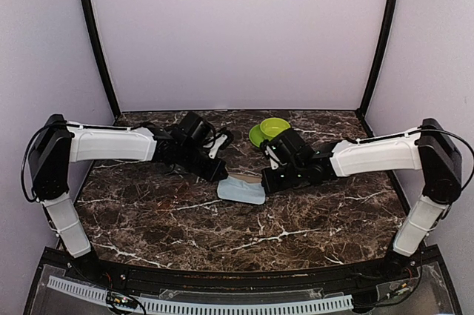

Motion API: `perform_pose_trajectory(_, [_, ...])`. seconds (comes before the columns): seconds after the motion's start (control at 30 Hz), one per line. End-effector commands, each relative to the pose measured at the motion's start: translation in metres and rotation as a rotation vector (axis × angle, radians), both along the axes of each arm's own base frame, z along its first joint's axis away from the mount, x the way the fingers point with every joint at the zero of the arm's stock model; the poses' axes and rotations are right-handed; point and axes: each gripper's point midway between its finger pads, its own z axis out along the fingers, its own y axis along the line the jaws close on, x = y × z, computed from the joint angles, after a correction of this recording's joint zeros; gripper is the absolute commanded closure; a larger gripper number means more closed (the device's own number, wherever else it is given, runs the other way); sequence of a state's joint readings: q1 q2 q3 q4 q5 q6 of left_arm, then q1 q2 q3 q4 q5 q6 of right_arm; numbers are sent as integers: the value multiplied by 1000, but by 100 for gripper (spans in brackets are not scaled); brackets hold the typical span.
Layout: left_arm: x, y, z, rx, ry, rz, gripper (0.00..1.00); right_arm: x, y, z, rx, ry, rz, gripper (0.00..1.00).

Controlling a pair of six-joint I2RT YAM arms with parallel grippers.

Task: Organize the sunglasses
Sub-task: Place the folded cleaning cloth in the sunglasses case.

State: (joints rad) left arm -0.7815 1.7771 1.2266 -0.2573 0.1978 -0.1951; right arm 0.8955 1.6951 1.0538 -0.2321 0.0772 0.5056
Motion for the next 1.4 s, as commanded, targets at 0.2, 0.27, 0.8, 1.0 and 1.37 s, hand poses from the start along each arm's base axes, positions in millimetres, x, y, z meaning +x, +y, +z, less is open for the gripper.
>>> perform_pose_trajectory(0.2, [7, -5, 3, -5, -3, -21, 100, 8, 8, -1, 17, -8, 8, 100])
perform_pose_trajectory(0.27, [7, -5, 2, -4, 0, -25, 100, 8, 8, -3, 13, -6, 9, 100])
perform_pose_trajectory(0.8, [13, -8, -7, 17, 8, -30, 100, 9, 5, -14, -13, 10, 3, 100])
perform_pose_trajectory(1.0, [13, -9, -11, 22, 17, -35, 100, 7, 6, -18, -12, 22, 10, 100])
perform_pose_trajectory(1.37, [9, -10, -23, 30, 43, -49, 100, 5, 6, -26, -26, 39, 16, 100])
